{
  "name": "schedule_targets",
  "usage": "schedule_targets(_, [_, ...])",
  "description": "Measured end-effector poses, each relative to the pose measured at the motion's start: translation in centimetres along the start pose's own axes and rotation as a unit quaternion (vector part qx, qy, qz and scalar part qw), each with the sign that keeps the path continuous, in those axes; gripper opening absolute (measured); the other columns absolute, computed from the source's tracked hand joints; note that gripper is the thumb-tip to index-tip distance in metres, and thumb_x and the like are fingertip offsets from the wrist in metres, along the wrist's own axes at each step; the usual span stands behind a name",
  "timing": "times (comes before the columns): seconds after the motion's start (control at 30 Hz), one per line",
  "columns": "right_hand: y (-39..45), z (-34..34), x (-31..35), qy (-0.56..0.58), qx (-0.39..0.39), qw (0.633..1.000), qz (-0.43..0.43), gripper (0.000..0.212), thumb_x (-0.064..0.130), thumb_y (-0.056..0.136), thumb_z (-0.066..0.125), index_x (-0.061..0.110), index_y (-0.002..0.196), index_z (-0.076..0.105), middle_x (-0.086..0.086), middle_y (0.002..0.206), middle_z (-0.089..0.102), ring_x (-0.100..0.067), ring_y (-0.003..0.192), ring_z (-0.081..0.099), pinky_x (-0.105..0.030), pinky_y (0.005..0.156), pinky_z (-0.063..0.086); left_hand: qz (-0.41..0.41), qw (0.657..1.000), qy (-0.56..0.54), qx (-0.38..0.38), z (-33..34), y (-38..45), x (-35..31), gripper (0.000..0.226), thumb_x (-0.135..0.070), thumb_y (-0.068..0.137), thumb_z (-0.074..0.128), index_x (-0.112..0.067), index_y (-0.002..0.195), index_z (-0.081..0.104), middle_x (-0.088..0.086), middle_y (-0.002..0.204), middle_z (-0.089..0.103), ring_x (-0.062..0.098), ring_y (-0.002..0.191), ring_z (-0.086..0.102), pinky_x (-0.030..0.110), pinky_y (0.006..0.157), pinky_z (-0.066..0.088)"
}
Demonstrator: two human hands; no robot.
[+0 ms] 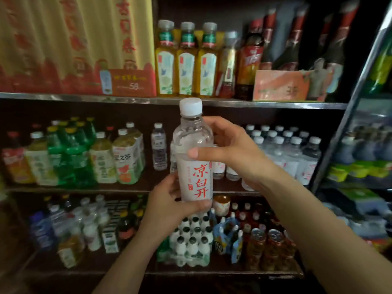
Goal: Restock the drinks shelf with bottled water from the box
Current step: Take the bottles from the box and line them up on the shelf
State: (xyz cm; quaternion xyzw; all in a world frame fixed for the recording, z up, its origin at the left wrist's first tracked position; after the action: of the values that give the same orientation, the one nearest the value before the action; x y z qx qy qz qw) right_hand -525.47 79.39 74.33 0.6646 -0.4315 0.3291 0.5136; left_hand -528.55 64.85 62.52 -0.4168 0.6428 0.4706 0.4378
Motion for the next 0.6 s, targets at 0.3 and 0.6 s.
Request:
schedule_targets(0.3, [2.4,-11.1,-5.4,-0.069,-0.098,0.992,0.029,0.054,0.017,0.062,0.087,0.019,0.108,0.058,0.002,0.1,0.07,-0.006,0.088,0.066,-0.017,0.076,0.052,0.01,0.996,0.07,0.046,9.5,9.7,0.8,0.073,-0.032,0.052,0.092,-0.025,0.118,0.061,-0.013,0.109,0.069,-0.001,0.095,0.064,0.017,0.078,0.052])
schedule_targets(0.6, [6.6,-15.0,-17.6,-0.124,-0.086,0.984,0.095,0.062,0.016,0.065,0.087,0.016,0.119,0.057,0.0,0.109,0.068,-0.013,0.102,0.065,-0.032,0.089,0.054,-0.054,0.995,0.061,0.062,16.6,16.4,10.1,0.051,-0.02,0.053,0.091,-0.026,0.097,0.066,-0.005,0.098,0.073,0.005,0.088,0.068,0.024,0.079,0.056])
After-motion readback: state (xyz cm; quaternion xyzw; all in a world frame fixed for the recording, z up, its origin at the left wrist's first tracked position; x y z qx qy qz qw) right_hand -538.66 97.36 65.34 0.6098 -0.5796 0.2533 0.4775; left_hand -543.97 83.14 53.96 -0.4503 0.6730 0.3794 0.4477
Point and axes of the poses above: each hand's wrist, its own y-axis towards the middle knuckle, its own z-axis out of the palm, x = y × z, the point moved 3 cm from there along y, towards the middle knuckle
